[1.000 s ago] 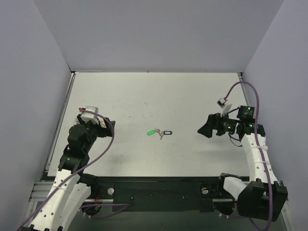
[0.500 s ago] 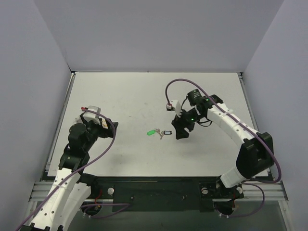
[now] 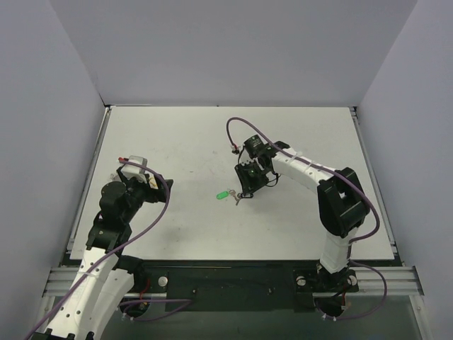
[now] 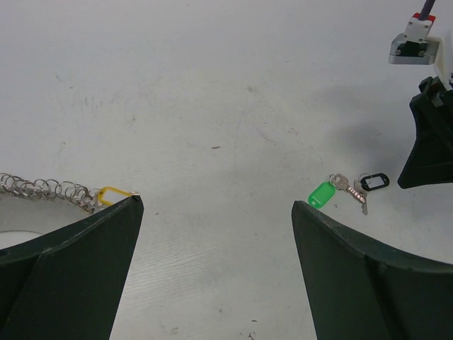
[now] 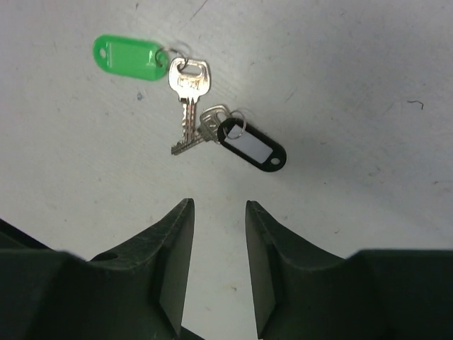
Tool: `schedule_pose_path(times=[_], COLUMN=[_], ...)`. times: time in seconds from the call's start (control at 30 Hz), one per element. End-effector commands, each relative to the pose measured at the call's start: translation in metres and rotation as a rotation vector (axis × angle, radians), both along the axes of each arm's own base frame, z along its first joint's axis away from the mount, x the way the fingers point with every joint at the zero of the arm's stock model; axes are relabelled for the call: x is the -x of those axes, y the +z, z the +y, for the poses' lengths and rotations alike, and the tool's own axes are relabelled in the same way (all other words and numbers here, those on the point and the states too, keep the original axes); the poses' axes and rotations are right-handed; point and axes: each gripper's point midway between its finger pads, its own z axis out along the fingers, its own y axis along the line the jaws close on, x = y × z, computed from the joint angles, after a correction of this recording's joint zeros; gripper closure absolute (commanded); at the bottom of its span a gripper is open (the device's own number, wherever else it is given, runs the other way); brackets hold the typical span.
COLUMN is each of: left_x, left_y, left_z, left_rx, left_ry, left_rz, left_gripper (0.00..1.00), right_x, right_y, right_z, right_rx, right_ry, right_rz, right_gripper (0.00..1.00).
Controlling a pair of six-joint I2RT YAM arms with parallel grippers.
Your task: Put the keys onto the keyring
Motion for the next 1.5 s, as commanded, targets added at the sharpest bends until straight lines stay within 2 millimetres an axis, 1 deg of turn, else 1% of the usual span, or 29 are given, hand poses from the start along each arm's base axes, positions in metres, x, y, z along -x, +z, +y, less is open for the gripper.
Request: schedule_pose_path(times=[0.0, 0.2, 0.43, 0.7, 0.8, 1.0, 1.13, 1.23, 1.4, 1.47], left_x=[-0.004, -0.004, -0.005, -0.005, -0.005, -0.006, -0.006, -0.006, -0.006, -0.006], left_y=[0.021, 0.021, 0.021, 0.021, 0.021, 0.021, 0.02, 0.021, 0.021, 0.02], left_z=[-0.002, -0.002, -0.001, -0.001, -0.001, -0.001, -0.001, -0.001, -0.002, -0.001], left_rx=[0.015, 0.014, 0.014, 0.016, 0.016, 0.015, 0.016, 0.017, 0.018, 0.017], left_ry=[-0.012, -0.013, -0.013, -0.016, -0.016, -0.015, -0.018, -0.019, -0.021, -0.019], left_rz=[-0.07, -0.071, -0.069, -0.069, -0.069, -0.071, -0.067, -0.069, -0.07, -0.067], left_gripper=[0.03, 0.03, 0.03, 0.03, 0.03, 0.03, 0.03, 0.03, 0.03, 0.03], right_x=[-0.017, -0.026, -0.025, -0.022, -0.021, -0.022, -0.023, -0.021, -0.02, -0.019], right_y=[0.001, -0.009, -0.02, -0.034, -0.036, -0.039, -0.036, -0.036, -0.041, -0.042], right_z=[0.01, 0.021, 0.029, 0.028, 0.028, 0.025, 0.025, 0.025, 0.028, 0.028], right_rx=[0.006, 0.003, 0.01, 0.038, 0.045, 0.06, 0.057, 0.052, 0.052, 0.054], right_ry=[-0.115, -0.122, -0.117, -0.12, -0.12, -0.128, -0.13, -0.128, -0.128, -0.126], right_rz=[0.004, 0.041, 0.082, 0.11, 0.118, 0.115, 0.108, 0.114, 0.129, 0.133], right_gripper=[0.7, 0.71, 0.72, 0.73, 0.74, 0.75, 0.72, 0.71, 0.75, 0.8])
